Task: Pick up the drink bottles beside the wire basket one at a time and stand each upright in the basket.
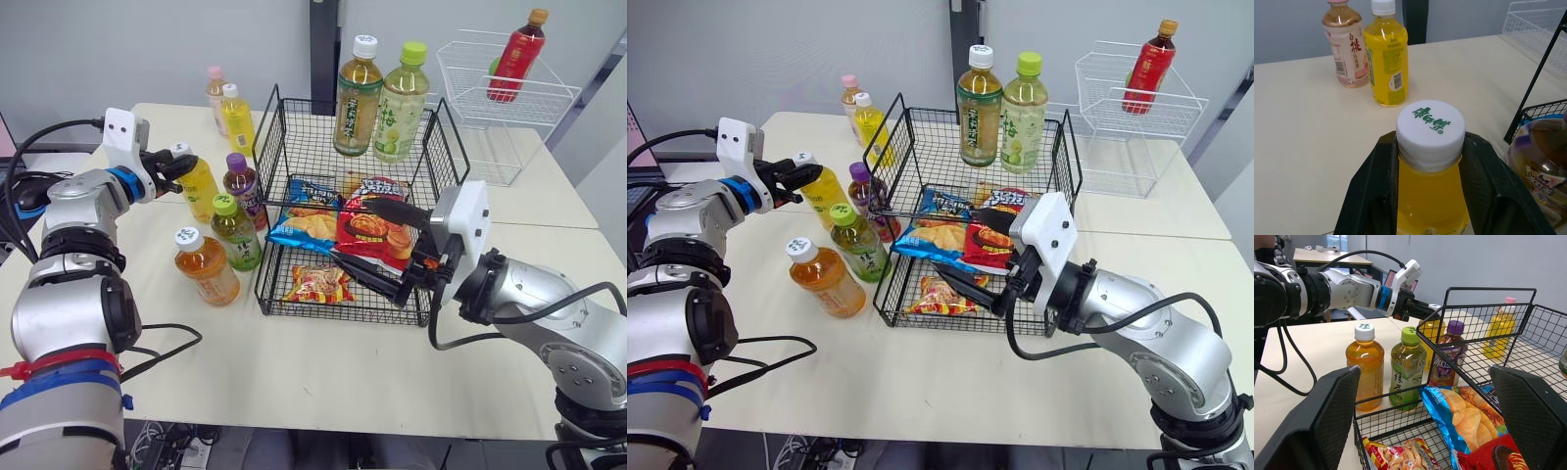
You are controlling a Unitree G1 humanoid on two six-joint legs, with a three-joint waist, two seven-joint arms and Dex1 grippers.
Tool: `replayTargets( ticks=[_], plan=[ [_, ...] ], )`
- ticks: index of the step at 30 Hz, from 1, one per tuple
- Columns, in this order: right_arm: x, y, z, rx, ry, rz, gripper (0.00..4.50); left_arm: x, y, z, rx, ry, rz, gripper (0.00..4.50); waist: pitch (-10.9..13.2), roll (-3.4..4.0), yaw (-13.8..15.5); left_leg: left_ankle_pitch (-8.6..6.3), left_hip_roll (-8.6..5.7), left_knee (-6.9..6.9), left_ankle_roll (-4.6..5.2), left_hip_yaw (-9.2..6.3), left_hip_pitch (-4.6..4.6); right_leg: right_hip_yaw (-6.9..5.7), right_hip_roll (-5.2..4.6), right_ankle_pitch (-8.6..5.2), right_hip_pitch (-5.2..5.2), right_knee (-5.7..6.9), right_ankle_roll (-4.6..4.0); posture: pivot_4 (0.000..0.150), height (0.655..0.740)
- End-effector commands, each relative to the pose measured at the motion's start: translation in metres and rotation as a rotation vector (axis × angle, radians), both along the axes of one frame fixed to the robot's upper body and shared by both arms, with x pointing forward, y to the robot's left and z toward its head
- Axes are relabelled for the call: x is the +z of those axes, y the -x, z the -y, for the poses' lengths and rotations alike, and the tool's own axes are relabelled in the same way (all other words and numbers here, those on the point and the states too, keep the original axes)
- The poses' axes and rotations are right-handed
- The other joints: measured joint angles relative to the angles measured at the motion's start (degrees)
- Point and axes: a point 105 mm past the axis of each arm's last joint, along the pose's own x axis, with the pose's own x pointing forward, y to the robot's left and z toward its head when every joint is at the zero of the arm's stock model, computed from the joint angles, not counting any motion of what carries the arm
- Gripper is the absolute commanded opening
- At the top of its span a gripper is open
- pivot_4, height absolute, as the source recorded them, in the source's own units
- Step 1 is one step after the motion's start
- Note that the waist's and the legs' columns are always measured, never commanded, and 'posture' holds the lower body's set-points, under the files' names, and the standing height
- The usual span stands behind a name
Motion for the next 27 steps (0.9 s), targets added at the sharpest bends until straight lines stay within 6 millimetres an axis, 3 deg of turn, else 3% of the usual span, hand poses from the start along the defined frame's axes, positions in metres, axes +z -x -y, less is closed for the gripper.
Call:
replayTargets(
  ticks=[1, 8, 13, 20, 27],
  plan=[
    [0.01, 0.007, 0.001, -0.005, -0.026, 0.051, 4.5, 0.029, 0.001, -0.002, -0.009, 0.001, 0.094, 1.33, 0.0, 0.0, 0.0, 0.0, 0.0, 0.0, 0.0, 0.0, 0.0, 0.0, 0.0, 0.0, 0.0, 0.0, 0.0, 0.15, 0.74],
    [0.012, 0.006, 0.005, -0.027, -0.035, 0.065, 4.5, 0.062, 0.017, -0.007, -0.097, -0.009, 0.176, 1.33, 0.0, -0.01, -0.1, 0.0, 0.0, 0.0, -0.01, 0.01, -0.1, -0.01, 0.0, 0.0, -0.08, -0.02, 0.0, 0.15, 0.74],
    [0.013, 0.005, 0.013, -0.052, -0.028, 0.07, 4.5, 0.098, 0.037, -0.011, -0.179, -0.023, 0.249, 1.33, 0.0, -0.03, -0.2, 0.0, 0.01, -0.02, -0.01, 0.02, -0.18, 0.0, 0.01, 0.0, -0.16, -0.04, 0.0, 0.15, 0.74],
    [0.014, 0.005, 0.013, -0.043, -0.031, 0.073, 4.5, 0.122, 0.063, -0.019, -0.251, -0.032, 0.256, 1.33, 0.1, -0.03, -0.2, 0.0, 0.0, -0.02, 0.0, 0.02, -0.16, 0.02, 0.01, 0.0, -0.15, -0.04, 0.0, 0.15, 0.74],
    [0.014, 0.004, 0.011, -0.035, -0.039, 0.074, 4.5, 0.146, 0.083, -0.012, -0.336, -0.047, 0.254, 1.33, 0.1, -0.03, -0.2, 0.0, 0.0, -0.01, 0.0, 0.0, -0.19, 0.01, 0.02, -0.01, -0.16, -0.04, 0.01, 0.15, 0.74]
  ],
)
